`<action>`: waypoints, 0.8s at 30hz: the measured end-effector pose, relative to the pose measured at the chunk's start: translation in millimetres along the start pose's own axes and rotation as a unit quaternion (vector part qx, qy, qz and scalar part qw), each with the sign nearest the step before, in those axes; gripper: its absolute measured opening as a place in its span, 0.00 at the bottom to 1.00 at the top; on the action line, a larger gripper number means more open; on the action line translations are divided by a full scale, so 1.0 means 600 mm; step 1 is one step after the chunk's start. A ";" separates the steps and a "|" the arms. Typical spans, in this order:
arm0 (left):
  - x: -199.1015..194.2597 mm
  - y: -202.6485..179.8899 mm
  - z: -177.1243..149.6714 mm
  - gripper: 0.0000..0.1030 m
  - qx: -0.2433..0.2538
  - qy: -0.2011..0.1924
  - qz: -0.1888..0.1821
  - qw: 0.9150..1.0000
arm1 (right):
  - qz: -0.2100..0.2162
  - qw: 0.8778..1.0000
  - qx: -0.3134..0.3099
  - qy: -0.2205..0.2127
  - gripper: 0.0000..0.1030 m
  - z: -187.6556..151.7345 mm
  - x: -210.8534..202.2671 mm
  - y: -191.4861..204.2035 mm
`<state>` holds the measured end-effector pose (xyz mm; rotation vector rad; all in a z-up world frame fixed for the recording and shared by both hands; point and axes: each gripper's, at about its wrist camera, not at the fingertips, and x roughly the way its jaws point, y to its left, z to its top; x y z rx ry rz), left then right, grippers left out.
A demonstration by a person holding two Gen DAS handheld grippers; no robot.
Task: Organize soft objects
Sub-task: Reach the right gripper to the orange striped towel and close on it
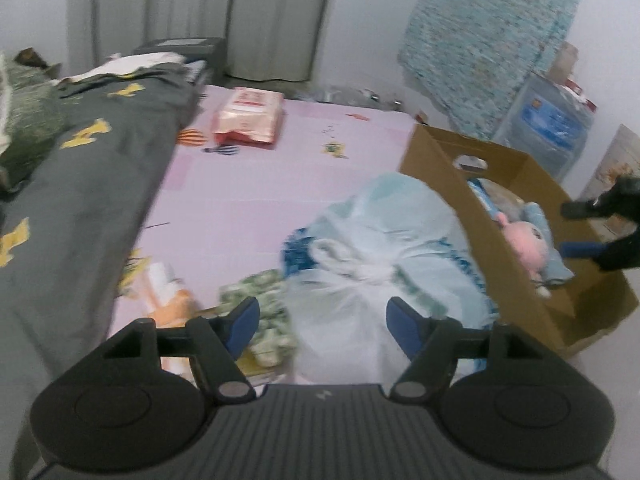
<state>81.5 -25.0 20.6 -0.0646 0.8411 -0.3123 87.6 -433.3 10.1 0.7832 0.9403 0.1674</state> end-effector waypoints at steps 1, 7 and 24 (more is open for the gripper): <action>-0.004 0.010 -0.002 0.70 -0.004 -0.002 0.006 1.000 | 0.007 1.000 -0.011 0.001 0.67 0.001 0.005 0.016; -0.018 0.052 -0.016 0.70 -0.018 -0.013 0.048 0.999 | 0.048 0.995 -0.073 0.058 0.71 -0.003 0.089 0.133; 0.045 0.138 -0.054 0.48 -0.062 0.016 0.093 0.994 | 0.084 0.942 -0.186 0.268 0.71 -0.110 0.402 0.399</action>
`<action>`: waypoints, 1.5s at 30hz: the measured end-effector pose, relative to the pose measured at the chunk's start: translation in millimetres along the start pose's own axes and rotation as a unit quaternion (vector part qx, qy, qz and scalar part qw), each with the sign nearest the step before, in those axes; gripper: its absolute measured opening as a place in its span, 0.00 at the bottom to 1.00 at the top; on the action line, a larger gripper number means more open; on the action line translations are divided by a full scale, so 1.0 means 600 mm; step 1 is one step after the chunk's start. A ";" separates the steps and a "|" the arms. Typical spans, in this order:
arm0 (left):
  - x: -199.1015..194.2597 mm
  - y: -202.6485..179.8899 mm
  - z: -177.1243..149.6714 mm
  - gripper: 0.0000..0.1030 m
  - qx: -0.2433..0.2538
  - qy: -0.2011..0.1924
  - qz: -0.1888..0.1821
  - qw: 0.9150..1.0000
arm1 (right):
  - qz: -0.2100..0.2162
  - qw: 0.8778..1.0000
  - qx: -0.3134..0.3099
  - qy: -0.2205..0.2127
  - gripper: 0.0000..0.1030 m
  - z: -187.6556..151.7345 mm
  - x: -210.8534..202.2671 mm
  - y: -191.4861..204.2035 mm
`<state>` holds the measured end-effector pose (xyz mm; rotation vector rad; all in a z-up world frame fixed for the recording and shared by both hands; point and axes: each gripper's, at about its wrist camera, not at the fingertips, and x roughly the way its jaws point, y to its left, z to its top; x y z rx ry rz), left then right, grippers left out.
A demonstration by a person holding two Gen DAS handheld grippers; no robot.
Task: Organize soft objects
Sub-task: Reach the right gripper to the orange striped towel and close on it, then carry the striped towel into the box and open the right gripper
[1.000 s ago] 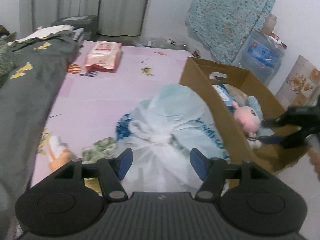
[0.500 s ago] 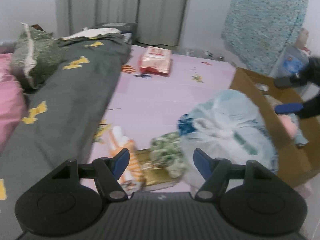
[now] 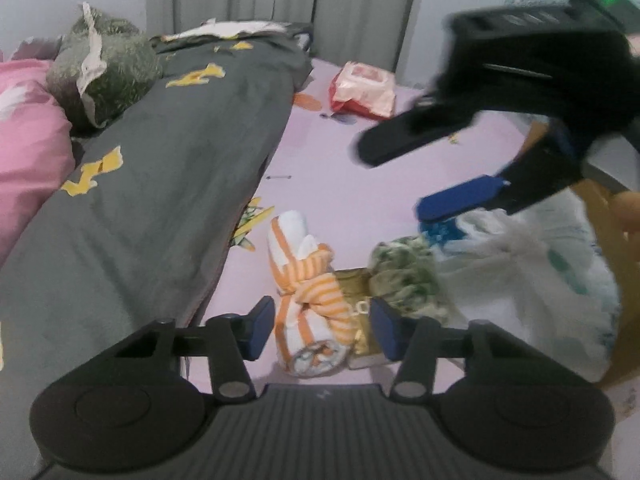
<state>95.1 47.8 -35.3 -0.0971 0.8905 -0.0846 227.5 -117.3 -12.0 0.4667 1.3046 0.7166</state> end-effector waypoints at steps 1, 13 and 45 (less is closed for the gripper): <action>0.010 0.003 0.002 0.48 -0.001 0.006 -0.001 1.000 | -0.006 1.000 -0.009 0.009 0.71 0.010 0.020 0.006; 0.079 0.033 0.016 0.52 -0.030 0.062 -0.025 0.997 | -0.068 0.993 -0.024 0.089 0.53 0.053 0.186 -0.014; -0.130 -0.210 0.073 0.53 0.112 -0.075 -0.135 0.982 | 0.056 0.985 -0.019 -0.162 0.34 -0.063 -0.209 -0.055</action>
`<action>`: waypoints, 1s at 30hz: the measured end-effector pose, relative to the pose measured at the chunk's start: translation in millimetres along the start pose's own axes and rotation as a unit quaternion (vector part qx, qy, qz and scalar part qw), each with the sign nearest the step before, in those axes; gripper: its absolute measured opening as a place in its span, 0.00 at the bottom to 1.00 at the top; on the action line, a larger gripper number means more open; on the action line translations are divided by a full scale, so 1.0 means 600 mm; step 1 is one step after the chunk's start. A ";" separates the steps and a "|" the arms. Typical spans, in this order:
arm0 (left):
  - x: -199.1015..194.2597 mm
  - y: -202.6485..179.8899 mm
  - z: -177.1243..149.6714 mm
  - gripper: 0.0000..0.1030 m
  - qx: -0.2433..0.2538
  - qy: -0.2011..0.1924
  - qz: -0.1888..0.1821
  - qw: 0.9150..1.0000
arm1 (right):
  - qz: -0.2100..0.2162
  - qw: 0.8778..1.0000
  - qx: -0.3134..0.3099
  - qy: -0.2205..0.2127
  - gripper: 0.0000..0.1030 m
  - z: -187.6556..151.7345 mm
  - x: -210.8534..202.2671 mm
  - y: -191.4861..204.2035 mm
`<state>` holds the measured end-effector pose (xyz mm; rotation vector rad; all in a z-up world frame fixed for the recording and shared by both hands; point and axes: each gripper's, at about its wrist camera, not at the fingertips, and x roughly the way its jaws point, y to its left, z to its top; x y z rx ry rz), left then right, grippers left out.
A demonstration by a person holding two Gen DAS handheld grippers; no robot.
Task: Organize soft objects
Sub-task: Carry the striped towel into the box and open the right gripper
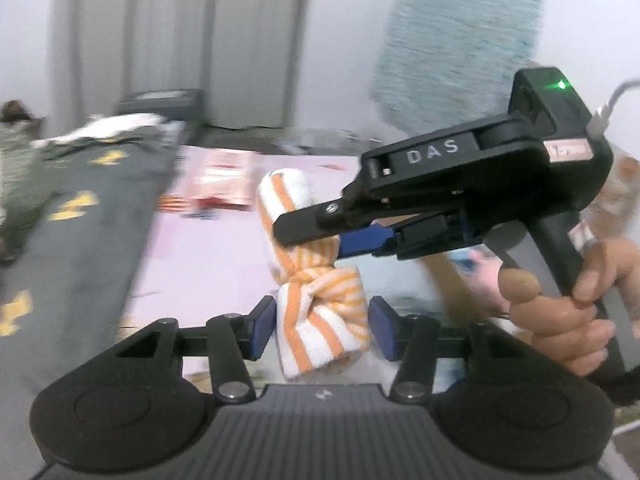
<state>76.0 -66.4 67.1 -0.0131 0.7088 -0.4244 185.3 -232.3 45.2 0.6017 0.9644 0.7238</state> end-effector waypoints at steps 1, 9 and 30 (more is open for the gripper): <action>0.006 -0.014 0.001 0.54 0.003 0.006 -0.017 1.000 | -0.008 1.000 0.004 -0.013 0.34 -0.005 -0.029 -0.013; 0.045 -0.095 -0.006 0.57 0.025 0.031 -0.056 0.998 | -0.110 0.983 0.040 -0.139 0.33 -0.058 -0.303 -0.123; 0.072 -0.056 -0.032 0.57 -0.014 0.060 -0.045 0.997 | -0.503 0.861 -0.078 0.007 0.59 -0.146 -0.386 -0.224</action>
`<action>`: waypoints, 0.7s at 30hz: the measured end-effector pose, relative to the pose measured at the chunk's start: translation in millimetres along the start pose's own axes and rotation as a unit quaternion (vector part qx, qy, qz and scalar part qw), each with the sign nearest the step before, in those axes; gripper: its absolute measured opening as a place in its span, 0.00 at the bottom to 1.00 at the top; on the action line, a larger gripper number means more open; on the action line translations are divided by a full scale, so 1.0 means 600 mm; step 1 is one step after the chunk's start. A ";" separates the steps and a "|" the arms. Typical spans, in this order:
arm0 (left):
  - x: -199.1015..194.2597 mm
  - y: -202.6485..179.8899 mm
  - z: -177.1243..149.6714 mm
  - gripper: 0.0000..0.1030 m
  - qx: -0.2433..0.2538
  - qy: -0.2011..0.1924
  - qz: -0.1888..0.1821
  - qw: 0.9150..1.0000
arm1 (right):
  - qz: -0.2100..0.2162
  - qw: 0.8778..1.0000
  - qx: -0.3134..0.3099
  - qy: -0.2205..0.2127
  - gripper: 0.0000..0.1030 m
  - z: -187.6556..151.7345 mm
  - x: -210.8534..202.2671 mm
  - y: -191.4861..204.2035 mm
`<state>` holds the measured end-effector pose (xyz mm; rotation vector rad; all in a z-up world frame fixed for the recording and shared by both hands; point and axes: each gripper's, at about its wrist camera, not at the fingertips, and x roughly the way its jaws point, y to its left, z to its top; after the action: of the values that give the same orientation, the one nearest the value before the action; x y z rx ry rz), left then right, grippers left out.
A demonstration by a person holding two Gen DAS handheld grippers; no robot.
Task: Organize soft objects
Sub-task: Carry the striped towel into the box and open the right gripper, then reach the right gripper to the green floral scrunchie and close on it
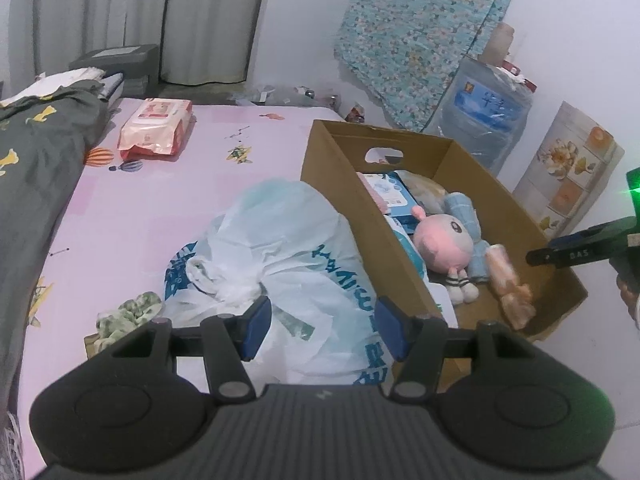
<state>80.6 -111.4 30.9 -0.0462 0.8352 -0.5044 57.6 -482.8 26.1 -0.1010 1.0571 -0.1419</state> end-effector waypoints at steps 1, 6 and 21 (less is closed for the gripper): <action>0.000 0.003 -0.001 0.57 -0.002 0.001 0.001 1.000 | 0.003 1.000 0.002 -0.003 0.60 0.002 0.000 0.001; -0.003 0.020 -0.007 0.57 -0.007 -0.003 0.015 1.000 | 0.032 0.999 0.034 -0.010 0.60 0.017 -0.004 0.005; -0.056 0.133 -0.064 0.64 -0.025 -0.015 0.144 0.989 | 0.317 0.939 0.098 -0.088 0.72 0.106 -0.058 0.178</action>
<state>66.8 -19.8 9.5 0.0197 0.8094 -0.2108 103.5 -370.7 71.0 0.4023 0.8465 0.3421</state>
